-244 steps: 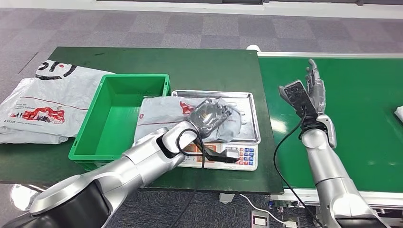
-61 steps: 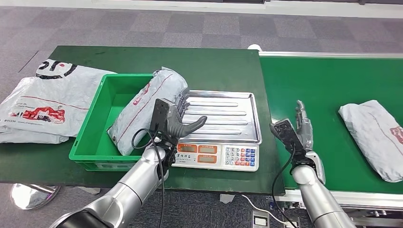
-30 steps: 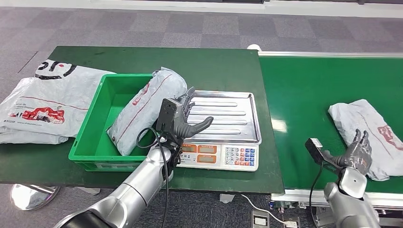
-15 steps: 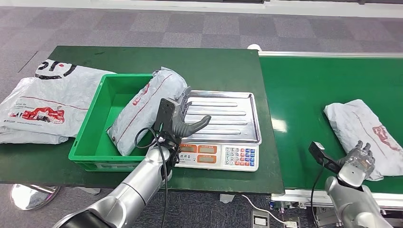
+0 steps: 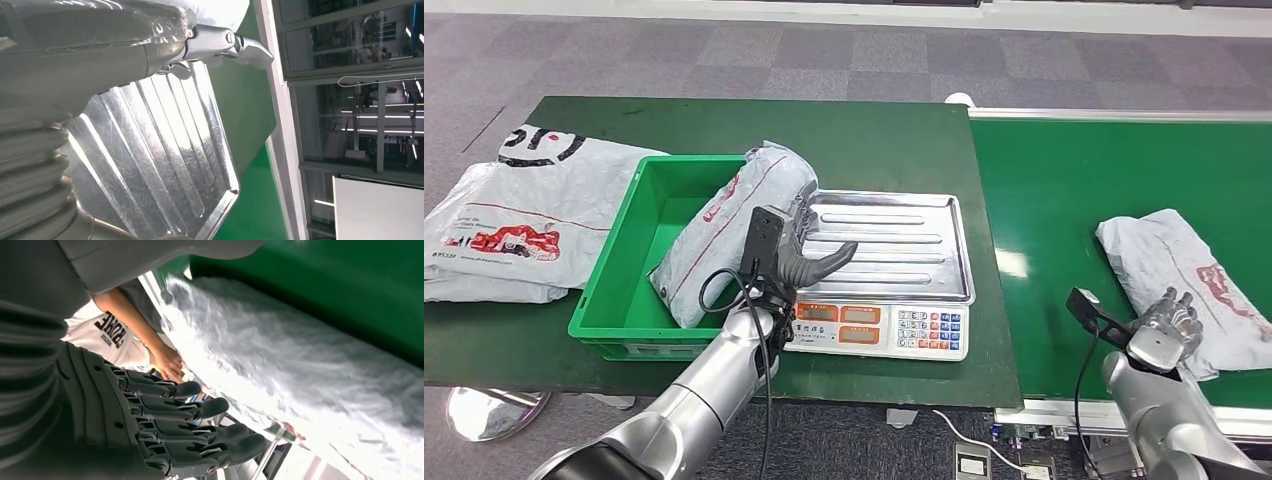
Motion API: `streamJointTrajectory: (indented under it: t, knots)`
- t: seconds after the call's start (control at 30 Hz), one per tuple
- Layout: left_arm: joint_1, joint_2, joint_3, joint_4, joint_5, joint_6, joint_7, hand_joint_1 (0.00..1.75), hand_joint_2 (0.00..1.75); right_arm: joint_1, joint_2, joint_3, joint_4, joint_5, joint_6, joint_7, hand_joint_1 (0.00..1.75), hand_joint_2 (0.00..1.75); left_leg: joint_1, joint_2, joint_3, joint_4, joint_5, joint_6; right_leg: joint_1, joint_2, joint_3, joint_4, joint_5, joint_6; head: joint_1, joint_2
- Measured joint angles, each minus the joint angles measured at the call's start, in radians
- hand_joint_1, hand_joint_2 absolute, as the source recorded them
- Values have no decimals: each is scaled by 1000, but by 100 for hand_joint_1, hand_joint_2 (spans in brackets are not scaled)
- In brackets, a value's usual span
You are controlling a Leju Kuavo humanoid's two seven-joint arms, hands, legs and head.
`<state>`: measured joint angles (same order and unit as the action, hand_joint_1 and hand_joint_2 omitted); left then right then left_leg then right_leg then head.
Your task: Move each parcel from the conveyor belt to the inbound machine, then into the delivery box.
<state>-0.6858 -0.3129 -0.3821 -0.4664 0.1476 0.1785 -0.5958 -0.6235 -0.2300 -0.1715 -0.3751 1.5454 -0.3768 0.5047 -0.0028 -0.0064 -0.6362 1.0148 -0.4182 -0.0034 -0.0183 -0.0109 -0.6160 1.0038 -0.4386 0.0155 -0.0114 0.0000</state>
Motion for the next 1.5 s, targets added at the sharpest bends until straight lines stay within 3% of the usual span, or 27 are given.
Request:
streamJointTrajectory:
  t: [0.7,0.8,0.93,1.03,1.23,1.5]
  knots:
    - [4,14,1,-5,0,0,1,0,175,-19,-5,20,22,15,76,28,0,175,0,0,0,0,0,0,0,0,0,0,0,0,0,0]
    - [6,14,2,-8,2,0,0,0,175,-15,-5,20,22,-5,15,-3,0,175,0,0,0,0,0,0,0,0,0,0,0,0,0,0]
    - [11,13,2,-16,9,1,-12,0,175,9,2,20,19,-43,-166,-78,0,175,0,0,0,0,0,0,0,0,0,0,0,0,0,0]
    - [14,12,2,-22,9,3,-17,0,175,31,14,20,16,-58,-243,-111,0,175,0,0,0,0,0,0,0,0,0,0,0,0,0,0]
    - [18,10,3,-31,14,8,-24,0,175,62,27,20,10,-94,-286,-158,0,175,0,0,0,0,0,0,0,0,0,0,0,0,0,0]
    - [18,8,14,-36,29,10,-24,0,175,69,36,21,8,-89,-215,-128,0,175,0,0,0,0,0,0,0,0,0,0,0,0,0,0]
